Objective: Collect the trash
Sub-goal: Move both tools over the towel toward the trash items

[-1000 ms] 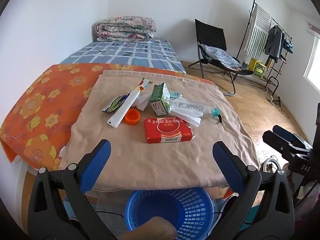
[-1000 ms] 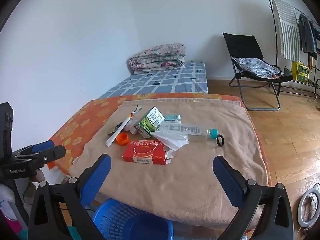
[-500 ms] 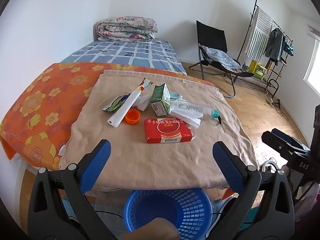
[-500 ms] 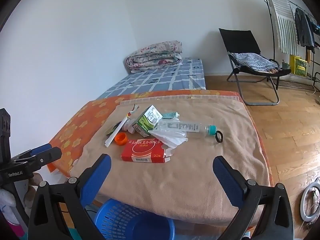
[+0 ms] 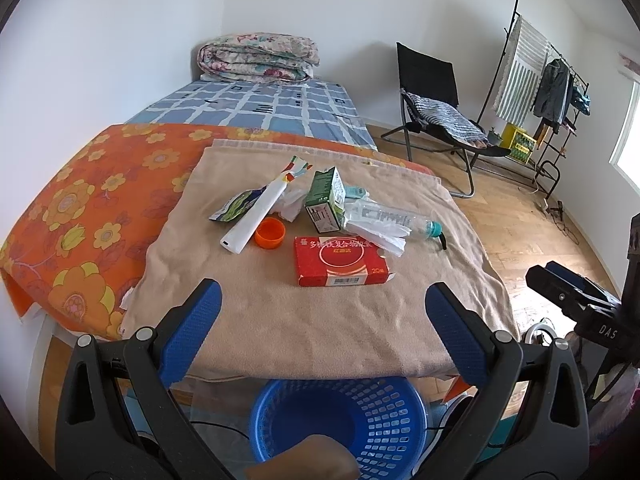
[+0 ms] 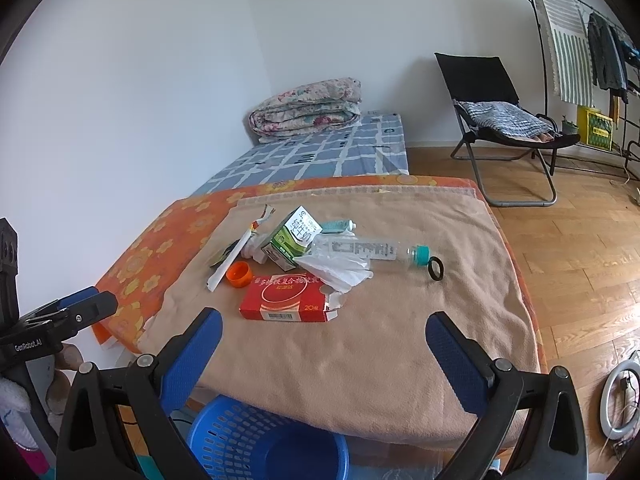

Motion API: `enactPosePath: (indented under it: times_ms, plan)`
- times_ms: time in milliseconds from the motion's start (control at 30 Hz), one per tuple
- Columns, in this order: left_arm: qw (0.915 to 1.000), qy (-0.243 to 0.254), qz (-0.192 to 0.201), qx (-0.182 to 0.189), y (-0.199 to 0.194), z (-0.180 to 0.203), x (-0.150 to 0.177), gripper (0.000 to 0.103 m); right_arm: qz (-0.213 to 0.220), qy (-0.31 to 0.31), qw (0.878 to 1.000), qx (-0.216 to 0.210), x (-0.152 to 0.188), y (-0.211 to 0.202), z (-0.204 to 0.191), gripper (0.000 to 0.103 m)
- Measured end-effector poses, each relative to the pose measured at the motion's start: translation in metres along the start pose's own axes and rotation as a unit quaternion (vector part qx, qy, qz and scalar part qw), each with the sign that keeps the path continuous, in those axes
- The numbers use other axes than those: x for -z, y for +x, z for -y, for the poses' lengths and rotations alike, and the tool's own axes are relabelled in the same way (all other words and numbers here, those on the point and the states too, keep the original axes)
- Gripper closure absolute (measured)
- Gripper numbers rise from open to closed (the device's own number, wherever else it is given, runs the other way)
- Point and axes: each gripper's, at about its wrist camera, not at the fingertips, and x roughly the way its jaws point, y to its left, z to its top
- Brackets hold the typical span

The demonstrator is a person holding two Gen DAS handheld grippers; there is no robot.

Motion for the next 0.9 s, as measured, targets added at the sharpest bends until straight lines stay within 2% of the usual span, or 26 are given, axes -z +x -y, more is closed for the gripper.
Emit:
enactPosePath:
  times_ms: [900]
  plan:
    - [1.0, -0.009, -0.001, -0.002, -0.003, -0.0097, 0.0002, 0.0, -0.017, 0.012, 1.0, 0.005, 0.0051, 0.0038, 0.0072, 0.0]
